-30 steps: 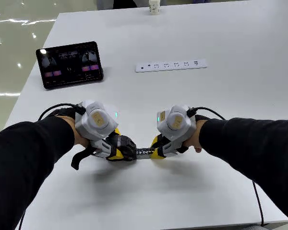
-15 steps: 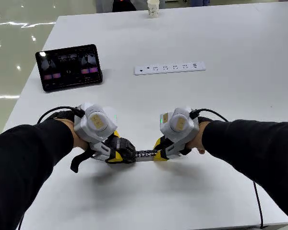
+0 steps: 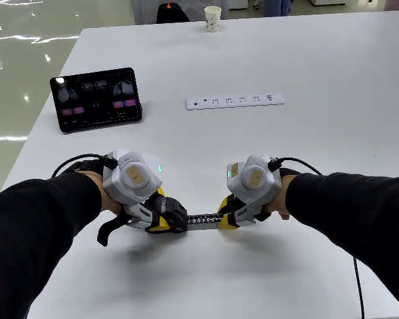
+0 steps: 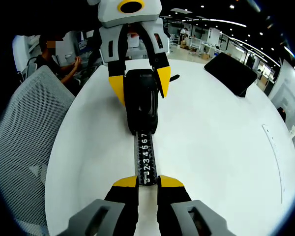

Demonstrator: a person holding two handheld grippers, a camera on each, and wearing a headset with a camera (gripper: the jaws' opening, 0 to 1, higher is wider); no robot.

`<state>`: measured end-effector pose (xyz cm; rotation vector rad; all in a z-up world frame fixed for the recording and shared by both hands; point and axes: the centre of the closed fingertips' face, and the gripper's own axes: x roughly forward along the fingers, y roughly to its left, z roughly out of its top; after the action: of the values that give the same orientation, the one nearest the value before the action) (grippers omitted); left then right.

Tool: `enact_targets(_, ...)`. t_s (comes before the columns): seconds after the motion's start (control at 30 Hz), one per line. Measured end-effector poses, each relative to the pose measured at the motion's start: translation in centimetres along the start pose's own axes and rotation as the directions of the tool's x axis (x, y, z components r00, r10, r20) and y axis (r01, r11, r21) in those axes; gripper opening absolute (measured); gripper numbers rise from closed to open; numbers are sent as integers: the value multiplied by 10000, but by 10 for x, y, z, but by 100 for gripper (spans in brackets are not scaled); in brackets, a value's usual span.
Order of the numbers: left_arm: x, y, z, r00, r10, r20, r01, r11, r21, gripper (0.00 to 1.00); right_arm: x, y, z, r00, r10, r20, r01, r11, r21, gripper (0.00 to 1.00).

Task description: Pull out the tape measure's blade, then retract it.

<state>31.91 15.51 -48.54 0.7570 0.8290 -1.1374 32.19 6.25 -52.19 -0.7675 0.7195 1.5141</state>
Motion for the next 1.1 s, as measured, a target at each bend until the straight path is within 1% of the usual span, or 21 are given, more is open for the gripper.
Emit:
enact_targets(0.27, 1, 0, 0, 10000, 25, -3, -25, 10000, 0, 29, -4, -1, -7, 10000, -3, -93, 3, 10000, 64, 10)
enact_targets(0.73, 0, -1, 0, 10000, 21, -13, -21, 10000, 11, 29, -8, -2, -12, 9998, -17, -198, 18, 10000, 55, 10)
enact_targets(1.1, -1, 0, 0, 10000, 37, -21, -37, 10000, 6, 30, -13, -3, -18, 9997, -37, -237, 42, 9998, 186, 10)
